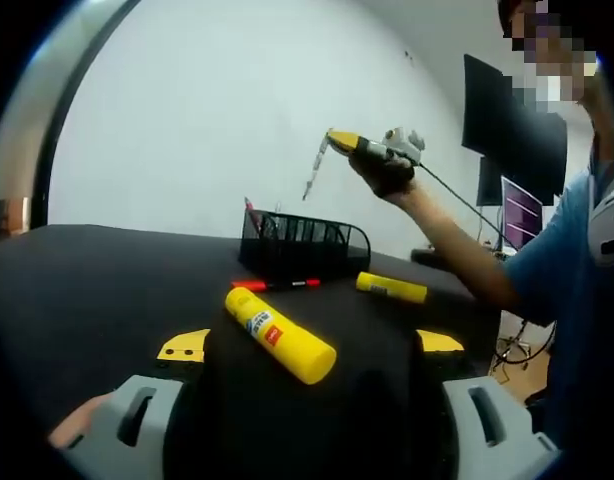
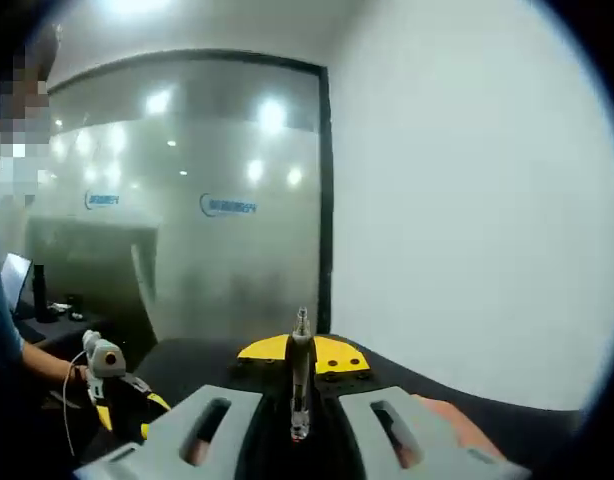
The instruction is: Pick up pens and glue sticks and place them into the holder.
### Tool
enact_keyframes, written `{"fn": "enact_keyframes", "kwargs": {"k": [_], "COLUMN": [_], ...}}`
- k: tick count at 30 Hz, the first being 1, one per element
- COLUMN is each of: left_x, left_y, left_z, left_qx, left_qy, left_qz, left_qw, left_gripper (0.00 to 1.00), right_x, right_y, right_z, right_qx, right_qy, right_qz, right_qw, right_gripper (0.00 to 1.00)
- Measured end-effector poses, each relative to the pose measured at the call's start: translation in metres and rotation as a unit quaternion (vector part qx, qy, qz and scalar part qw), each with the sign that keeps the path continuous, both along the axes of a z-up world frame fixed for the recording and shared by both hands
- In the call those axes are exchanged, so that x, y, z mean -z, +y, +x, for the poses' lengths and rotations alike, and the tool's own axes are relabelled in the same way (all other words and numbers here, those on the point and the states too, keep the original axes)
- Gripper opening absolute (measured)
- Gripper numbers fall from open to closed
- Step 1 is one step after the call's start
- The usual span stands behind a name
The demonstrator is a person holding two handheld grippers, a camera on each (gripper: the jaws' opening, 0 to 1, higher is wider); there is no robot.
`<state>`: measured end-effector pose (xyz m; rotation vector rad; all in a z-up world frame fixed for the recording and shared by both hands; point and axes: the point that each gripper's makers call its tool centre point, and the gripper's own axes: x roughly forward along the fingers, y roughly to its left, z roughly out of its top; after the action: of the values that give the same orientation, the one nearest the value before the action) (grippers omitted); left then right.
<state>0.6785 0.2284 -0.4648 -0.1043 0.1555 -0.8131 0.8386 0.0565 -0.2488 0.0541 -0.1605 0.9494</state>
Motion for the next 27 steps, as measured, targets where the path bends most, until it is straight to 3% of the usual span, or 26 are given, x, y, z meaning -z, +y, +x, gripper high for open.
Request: {"fn": "enact_keyframes", "kwargs": {"k": [14, 27], "left_x": [0.0, 0.001], "left_y": [0.006, 0.004], "left_z": [0.004, 0.004], "left_qx": [-0.001, -0.002], "left_qy": [0.003, 0.006], "left_qz": [0.001, 0.005], "left_qw": [1.0, 1.0], "left_gripper": [0.76, 0.76], "right_x": [0.017, 0.049], "right_y": [-0.009, 0.005], "right_z": [0.033, 0.056], "right_qx": [0.054, 0.08], "right_qy": [0.013, 0.027], "right_qz": [0.029, -0.053], "right_qw": [0.998, 0.995], "right_gripper": [0.04, 0.04]}}
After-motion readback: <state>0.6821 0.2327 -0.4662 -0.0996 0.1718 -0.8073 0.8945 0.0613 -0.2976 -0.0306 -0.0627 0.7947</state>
